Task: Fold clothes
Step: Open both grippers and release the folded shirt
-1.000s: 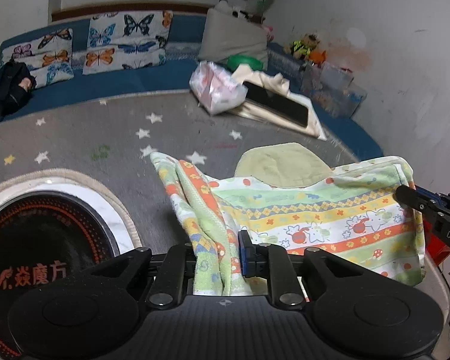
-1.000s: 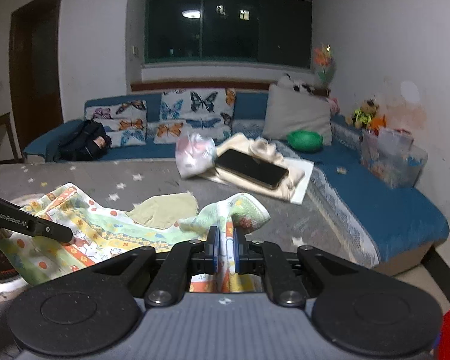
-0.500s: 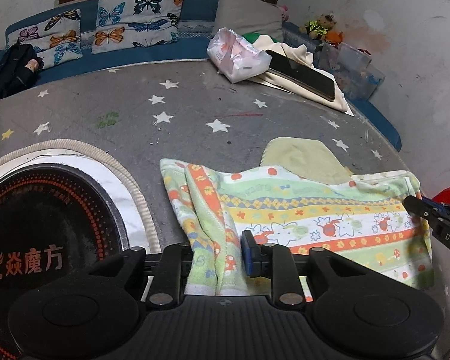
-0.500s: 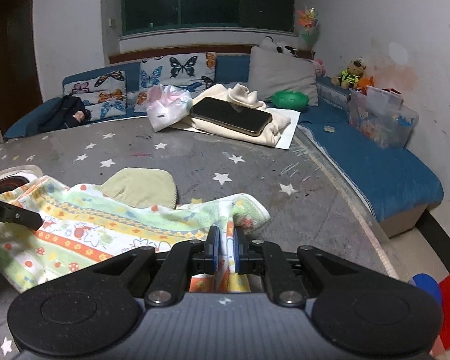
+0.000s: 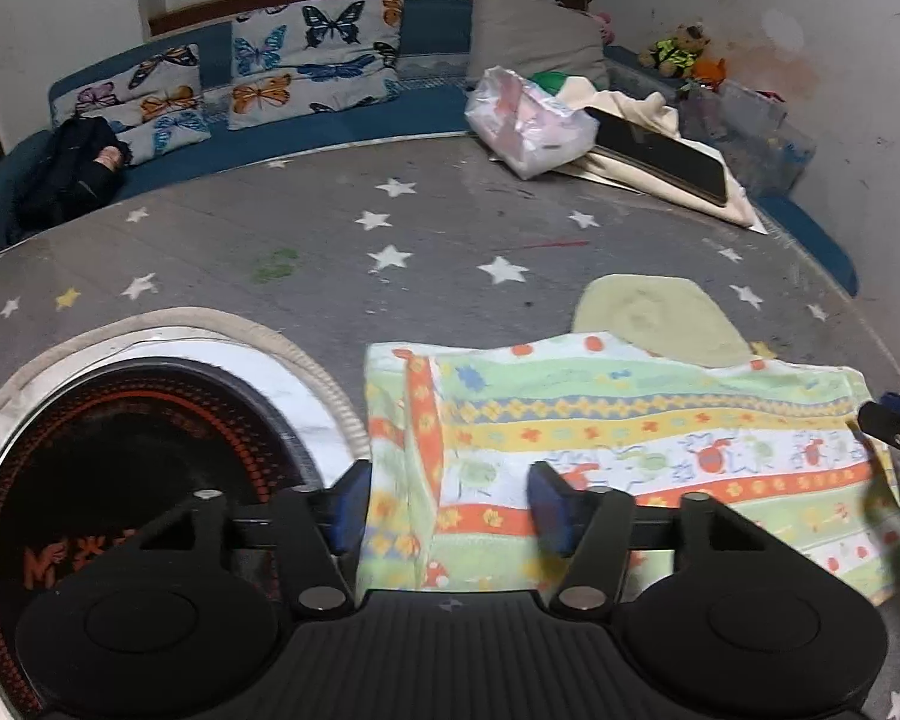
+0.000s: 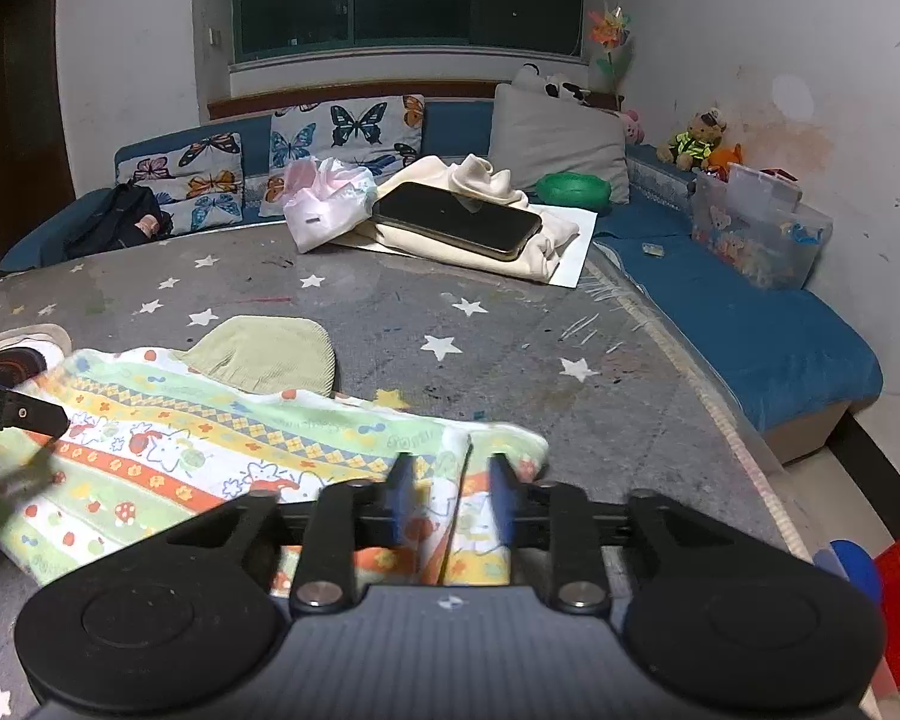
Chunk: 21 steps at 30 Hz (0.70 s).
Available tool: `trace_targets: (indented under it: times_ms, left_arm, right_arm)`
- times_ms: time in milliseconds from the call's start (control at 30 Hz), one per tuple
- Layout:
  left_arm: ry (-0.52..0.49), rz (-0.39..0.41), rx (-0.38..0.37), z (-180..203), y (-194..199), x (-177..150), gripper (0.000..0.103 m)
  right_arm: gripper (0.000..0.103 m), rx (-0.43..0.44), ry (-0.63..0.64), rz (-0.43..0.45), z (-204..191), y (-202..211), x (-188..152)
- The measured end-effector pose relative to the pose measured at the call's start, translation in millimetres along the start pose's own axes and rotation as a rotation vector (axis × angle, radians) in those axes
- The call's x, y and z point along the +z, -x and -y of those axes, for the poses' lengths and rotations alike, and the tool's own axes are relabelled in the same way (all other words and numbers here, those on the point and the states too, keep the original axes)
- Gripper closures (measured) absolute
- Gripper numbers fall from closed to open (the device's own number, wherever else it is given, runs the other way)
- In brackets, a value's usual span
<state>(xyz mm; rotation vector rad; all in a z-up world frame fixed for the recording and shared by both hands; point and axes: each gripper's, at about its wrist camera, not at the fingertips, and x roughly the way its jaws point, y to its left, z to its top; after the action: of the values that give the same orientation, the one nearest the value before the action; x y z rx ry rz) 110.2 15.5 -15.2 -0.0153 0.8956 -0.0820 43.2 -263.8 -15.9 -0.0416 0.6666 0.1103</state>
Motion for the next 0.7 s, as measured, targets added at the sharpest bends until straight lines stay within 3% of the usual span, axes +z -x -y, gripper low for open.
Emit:
trace_targets:
  times_ms: [133, 300, 533, 600, 700]
  left_arm:
    - [-0.017, 0.021, 0.016, 0, 8, -4, 0.029]
    - [-0.049, 0.043, 0.015, 8, 22, -13, 0.017]
    - [-0.085, 0.073, 0.007, 19, 44, -32, 0.007]
    - [-0.086, 0.072, 0.004, 21, 48, -38, 0.004]
    - [-0.091, 0.072, 0.005, 24, 54, -48, 0.0]
  right_arm:
    - [0.053, 0.03, 0.016, 0.012, -8, 11, -4]
    - [0.026, 0.057, 0.026, 0.024, -21, 22, -10]
    - [0.016, 0.085, 0.03, 0.033, -36, 37, -22]
    - [0.005, 0.085, 0.028, 0.041, -39, 42, -25]
    - [0.0, 0.08, 0.03, 0.053, -43, 49, -29]
